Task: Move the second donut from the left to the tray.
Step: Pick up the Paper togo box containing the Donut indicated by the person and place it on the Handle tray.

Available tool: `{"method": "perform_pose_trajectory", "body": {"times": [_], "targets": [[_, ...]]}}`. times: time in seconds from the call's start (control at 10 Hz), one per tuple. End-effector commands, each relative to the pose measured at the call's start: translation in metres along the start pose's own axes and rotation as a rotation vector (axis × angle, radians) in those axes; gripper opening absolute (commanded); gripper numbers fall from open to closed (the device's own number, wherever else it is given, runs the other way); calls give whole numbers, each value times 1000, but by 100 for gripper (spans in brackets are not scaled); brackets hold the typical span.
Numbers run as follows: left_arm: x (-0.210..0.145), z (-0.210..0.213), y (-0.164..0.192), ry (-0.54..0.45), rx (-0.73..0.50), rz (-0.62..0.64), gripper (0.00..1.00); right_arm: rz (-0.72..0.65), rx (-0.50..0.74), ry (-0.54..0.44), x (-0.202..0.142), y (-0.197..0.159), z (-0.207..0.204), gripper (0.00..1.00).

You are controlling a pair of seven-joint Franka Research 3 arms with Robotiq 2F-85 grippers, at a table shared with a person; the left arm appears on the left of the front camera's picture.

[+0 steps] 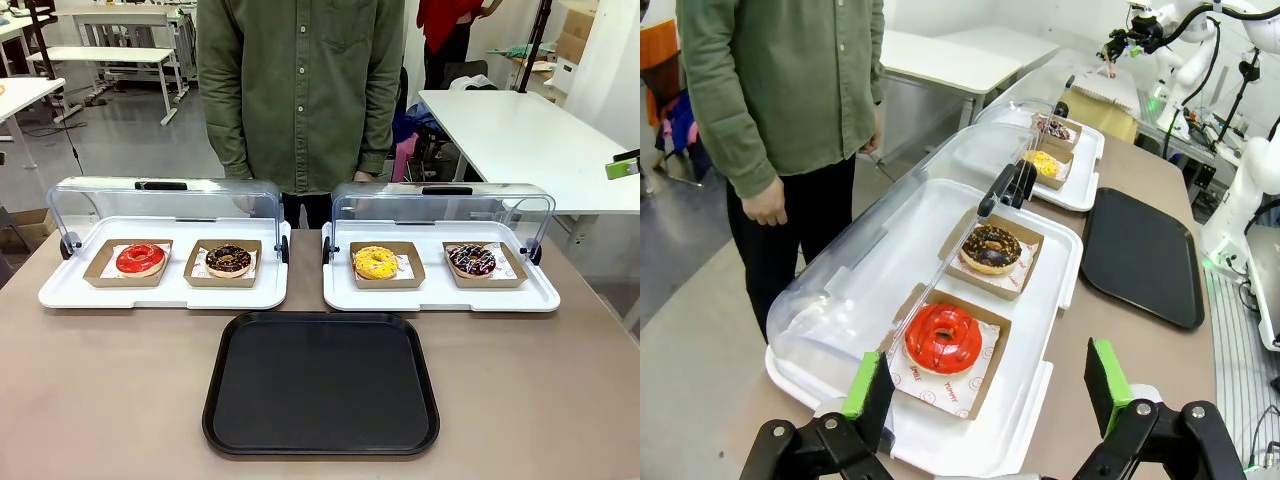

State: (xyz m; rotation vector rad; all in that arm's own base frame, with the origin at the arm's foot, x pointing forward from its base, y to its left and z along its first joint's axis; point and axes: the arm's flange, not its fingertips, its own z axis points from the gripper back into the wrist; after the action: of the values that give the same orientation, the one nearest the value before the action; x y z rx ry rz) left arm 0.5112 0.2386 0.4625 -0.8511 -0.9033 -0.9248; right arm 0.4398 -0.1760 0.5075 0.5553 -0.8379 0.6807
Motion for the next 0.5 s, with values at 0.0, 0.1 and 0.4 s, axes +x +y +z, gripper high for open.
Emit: {"method": "perform_pose_trajectory", "body": {"times": [0.0, 0.1, 0.4], "targets": [[2, 0, -1, -3, -6, -3, 100, -8, 0, -11, 2, 5, -1, 100], [2, 0, -1, -3, -6, -3, 100, -8, 0, -11, 2, 5, -1, 100], [2, 0, -1, -3, -6, -3, 100, -8, 0, -11, 2, 5, -1, 100]]}}
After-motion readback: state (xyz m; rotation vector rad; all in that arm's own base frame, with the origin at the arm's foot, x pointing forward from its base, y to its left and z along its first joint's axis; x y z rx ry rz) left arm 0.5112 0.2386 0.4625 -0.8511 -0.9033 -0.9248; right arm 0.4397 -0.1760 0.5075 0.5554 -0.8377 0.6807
